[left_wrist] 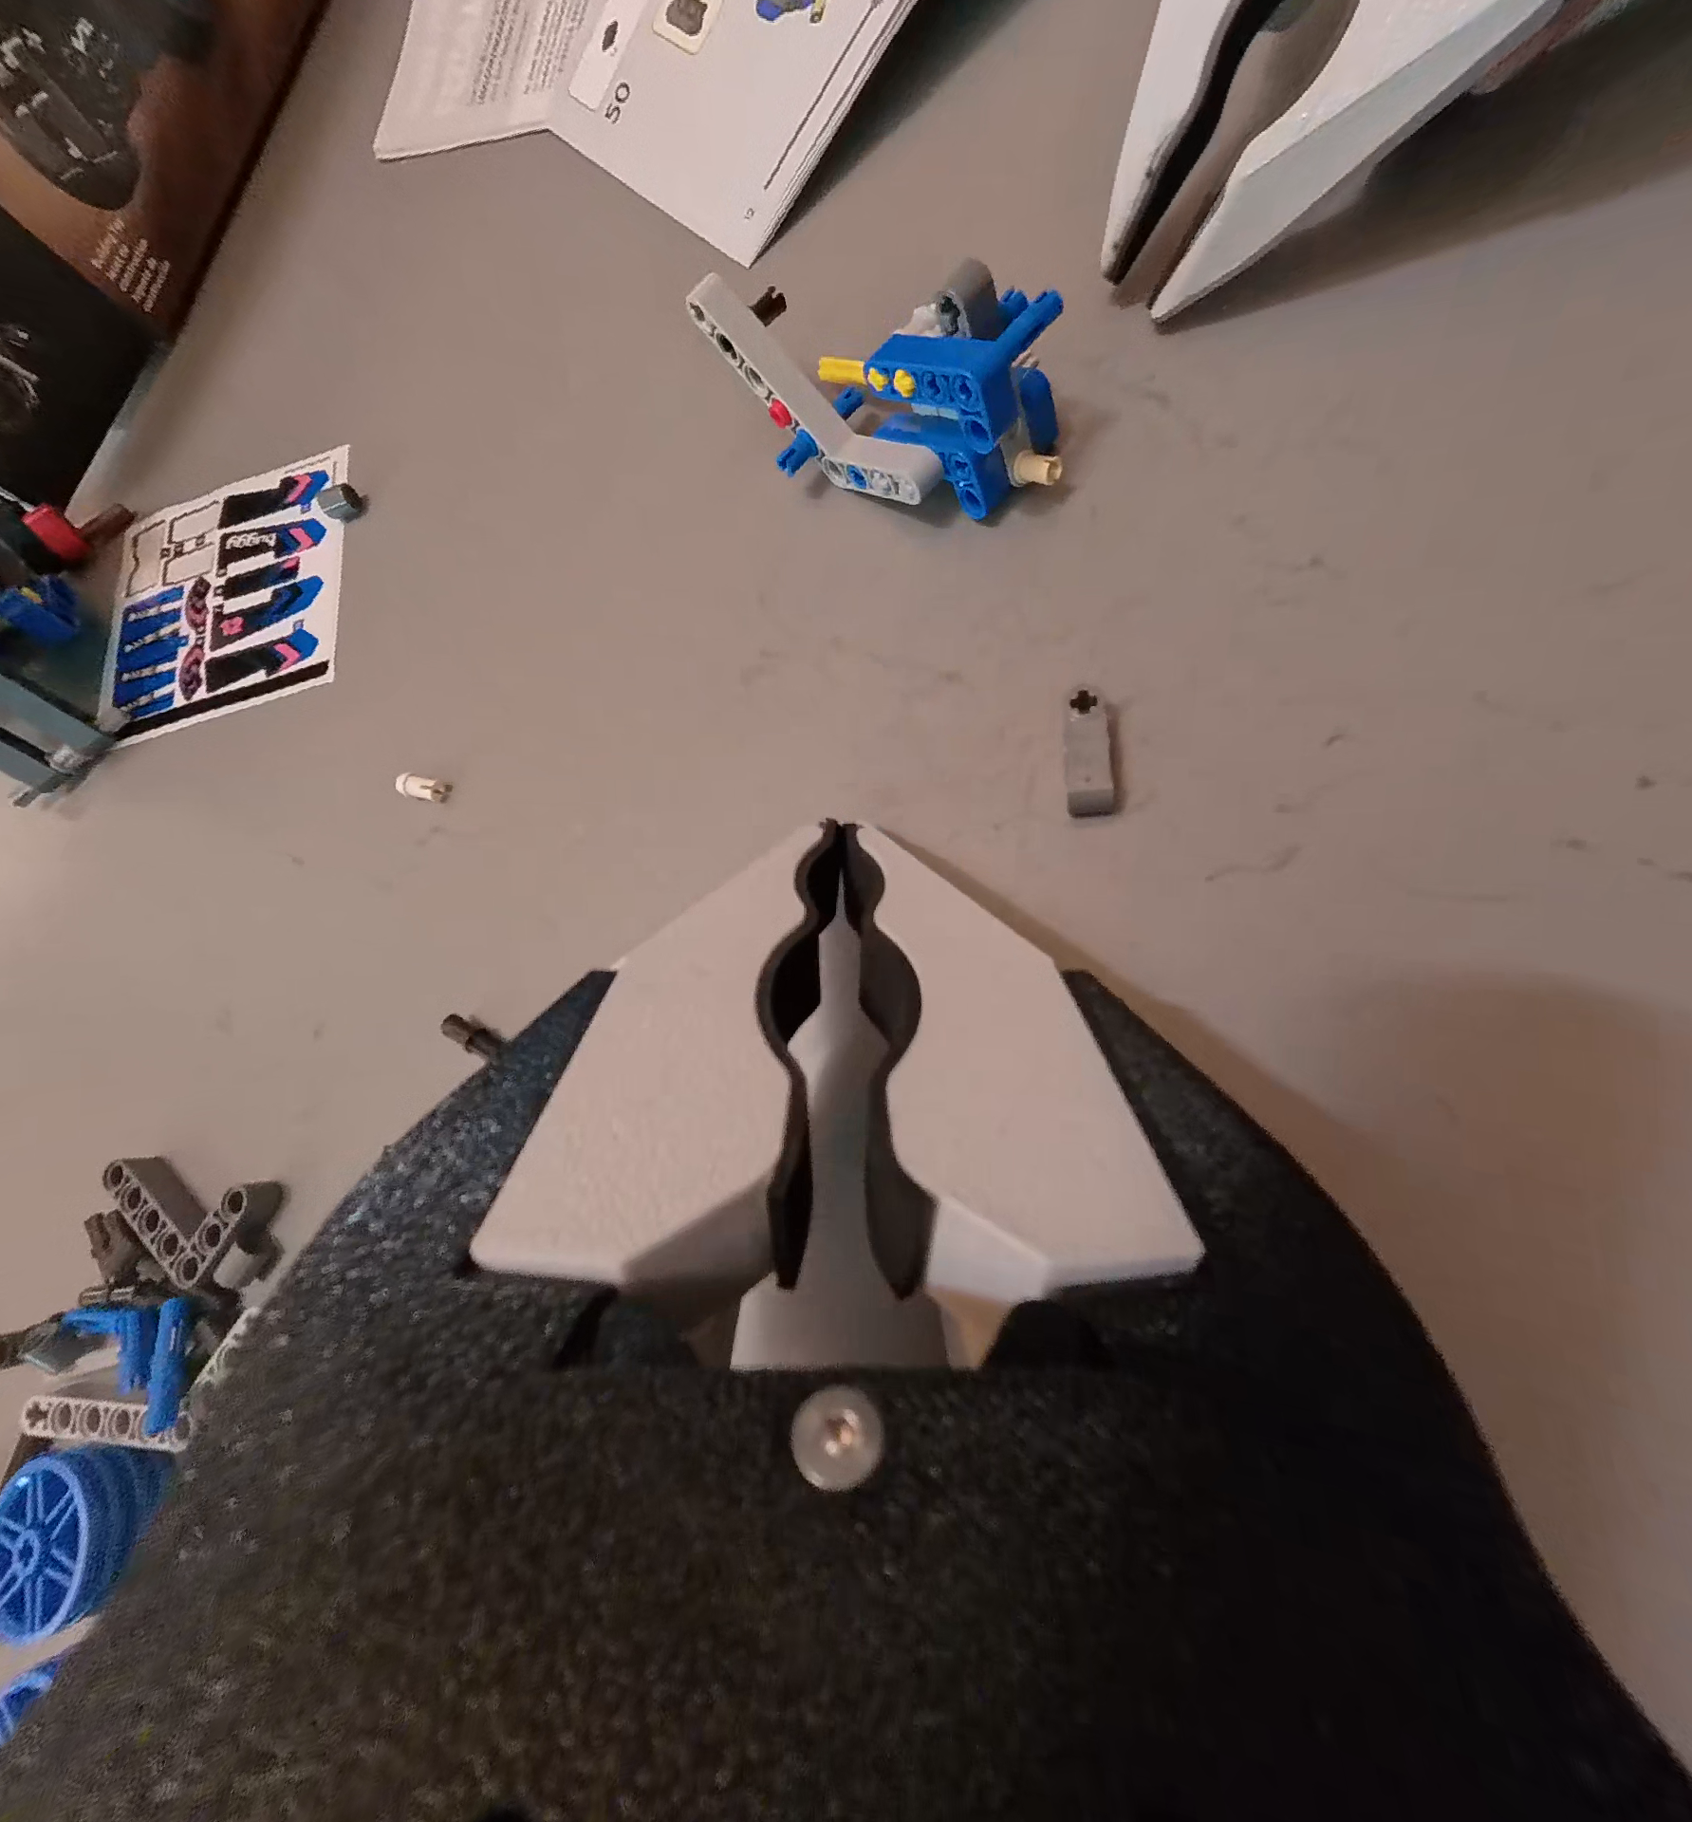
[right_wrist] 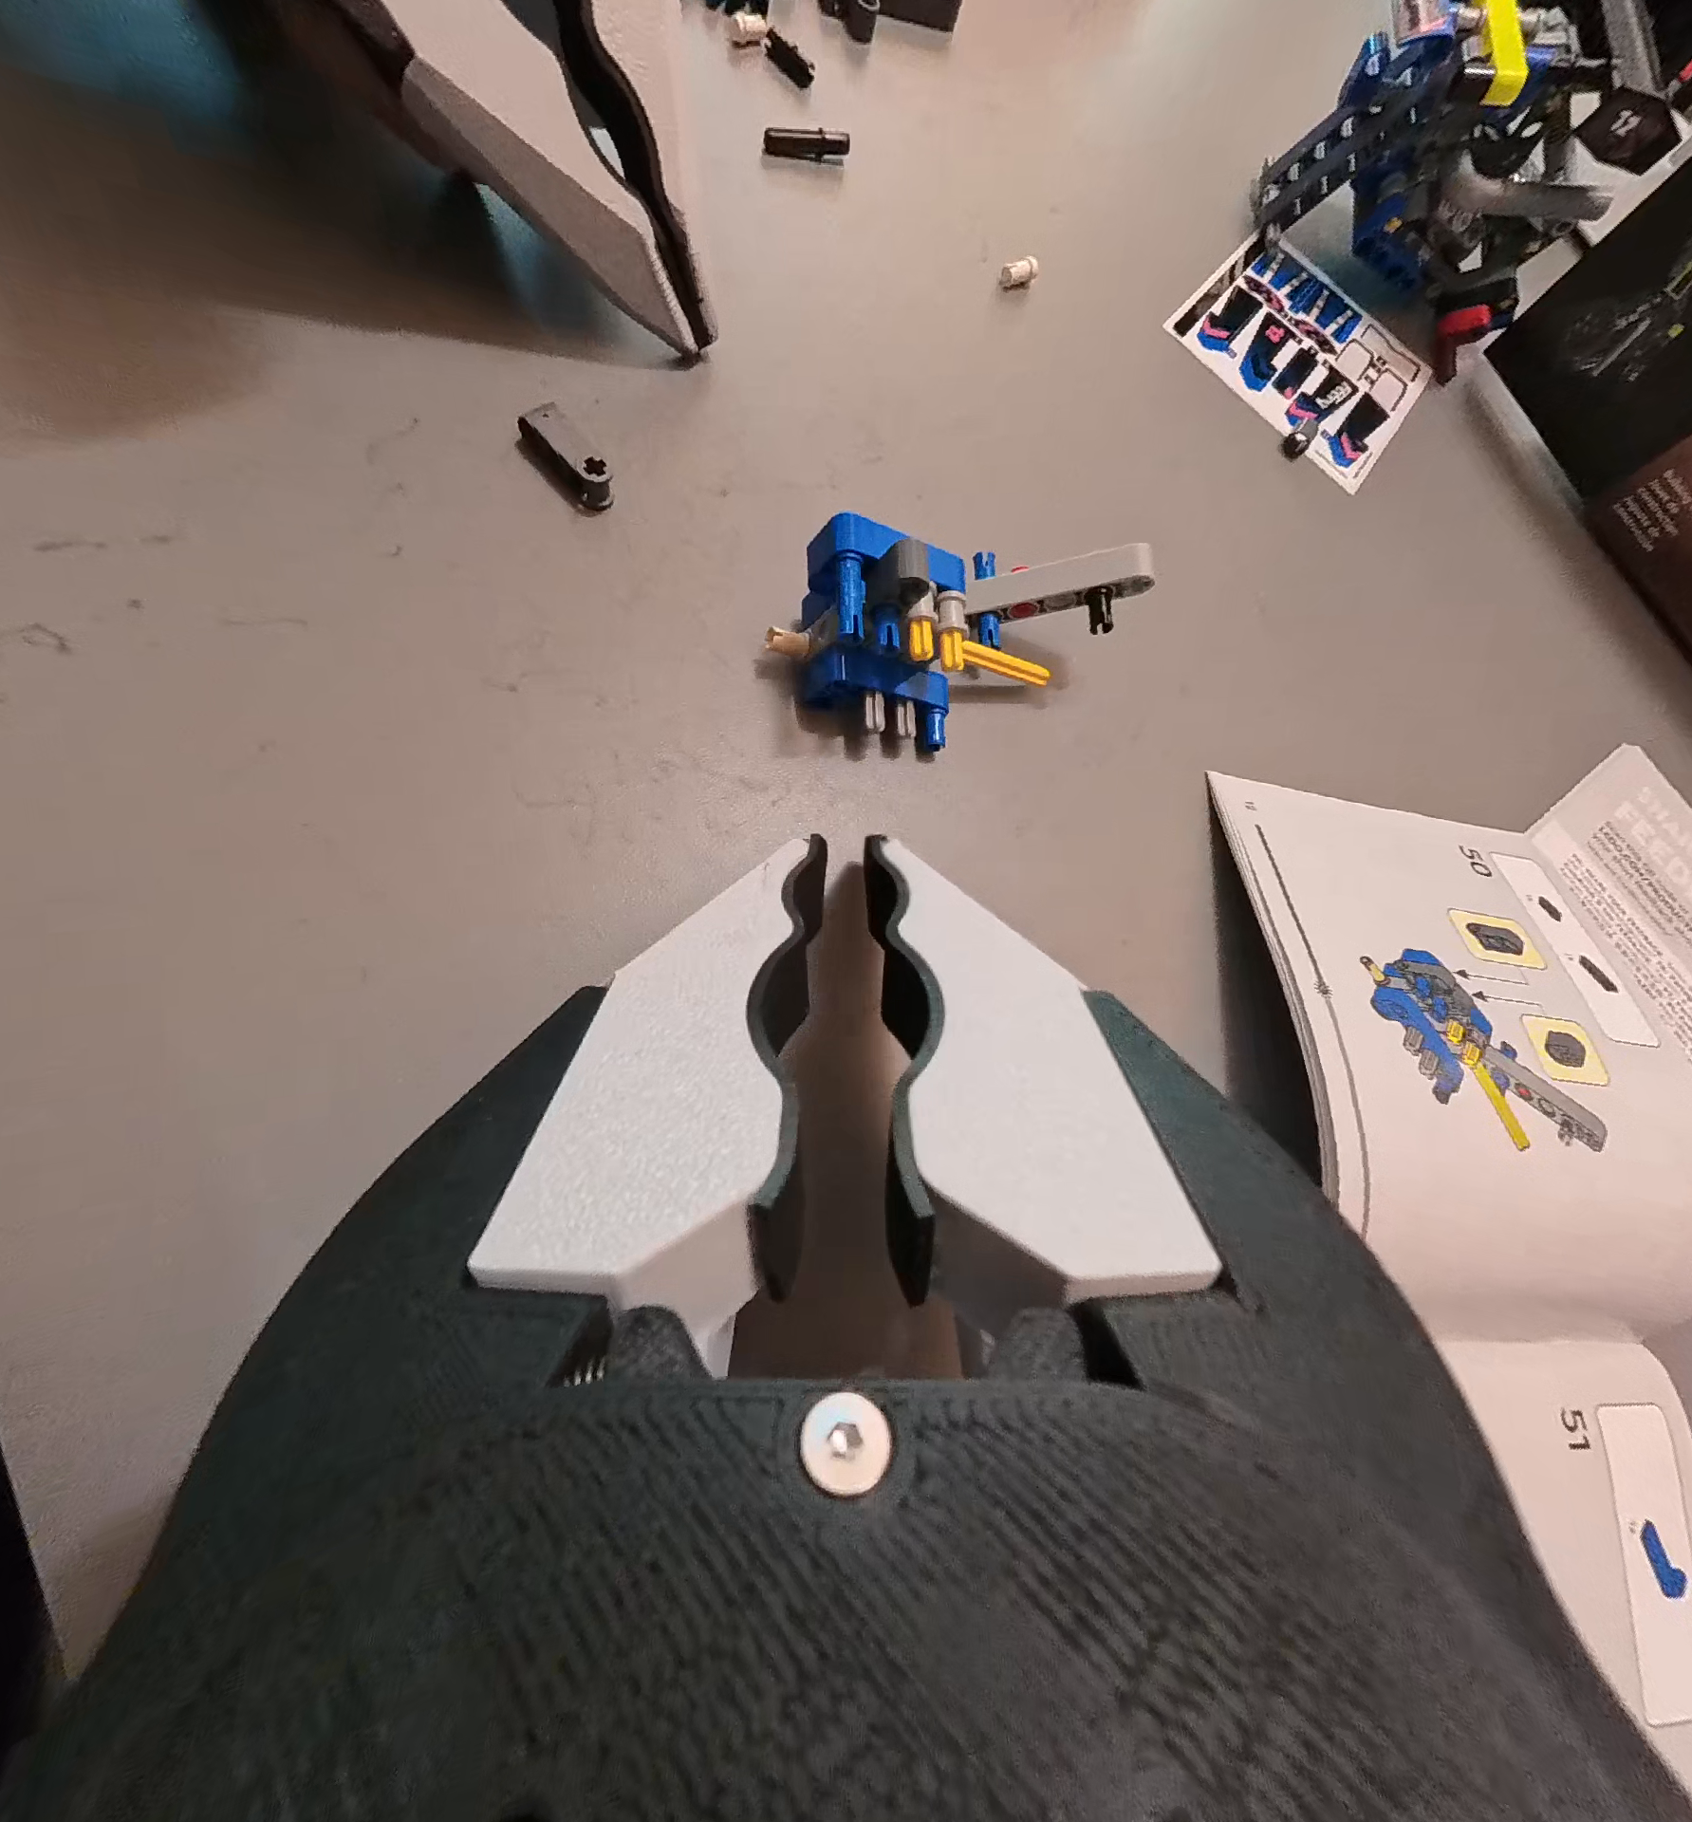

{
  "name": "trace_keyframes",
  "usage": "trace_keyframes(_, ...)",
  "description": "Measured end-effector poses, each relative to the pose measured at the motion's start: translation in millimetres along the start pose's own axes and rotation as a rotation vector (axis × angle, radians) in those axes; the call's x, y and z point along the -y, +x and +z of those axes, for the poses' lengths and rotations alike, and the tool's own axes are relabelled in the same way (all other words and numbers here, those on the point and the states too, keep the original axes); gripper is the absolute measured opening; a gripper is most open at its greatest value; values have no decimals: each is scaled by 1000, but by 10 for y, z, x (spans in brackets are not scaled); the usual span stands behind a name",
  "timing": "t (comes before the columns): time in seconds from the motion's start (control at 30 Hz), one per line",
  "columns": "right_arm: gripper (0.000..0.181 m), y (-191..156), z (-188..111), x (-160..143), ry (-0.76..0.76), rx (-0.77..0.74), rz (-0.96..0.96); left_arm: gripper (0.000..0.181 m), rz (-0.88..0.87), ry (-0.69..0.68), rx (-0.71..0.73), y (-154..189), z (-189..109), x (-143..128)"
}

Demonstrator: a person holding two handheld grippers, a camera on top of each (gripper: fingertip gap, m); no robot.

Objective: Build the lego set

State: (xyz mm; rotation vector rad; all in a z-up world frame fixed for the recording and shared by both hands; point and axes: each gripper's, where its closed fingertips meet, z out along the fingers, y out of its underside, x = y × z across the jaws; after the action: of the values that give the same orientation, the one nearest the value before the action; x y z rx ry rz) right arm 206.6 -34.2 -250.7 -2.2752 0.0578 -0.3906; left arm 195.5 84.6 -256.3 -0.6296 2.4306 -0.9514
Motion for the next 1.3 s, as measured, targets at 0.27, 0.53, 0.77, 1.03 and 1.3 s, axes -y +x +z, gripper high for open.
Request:
trace_keyframes(0.27,0,20,30,3,-9,-22,-14,0,-86,8,-89,4,-3,-8)
trace_keyframes(0.53,0,18,38,-10,-17,33,50,0,-165,10,-172,8,-2,-7)
trace_keyframes(0.77,0,19,34,-17,-17,47,68,0,-197,13,-230,11,9,7)
trace_keyframes(1.03,21,116,42,-8,-7,41,100,0,-208,14,-244,11,11,11)
trace_keyframes(1.3,56,63,197,218,45,258,201,0,-165,18,-260,11,40,50)
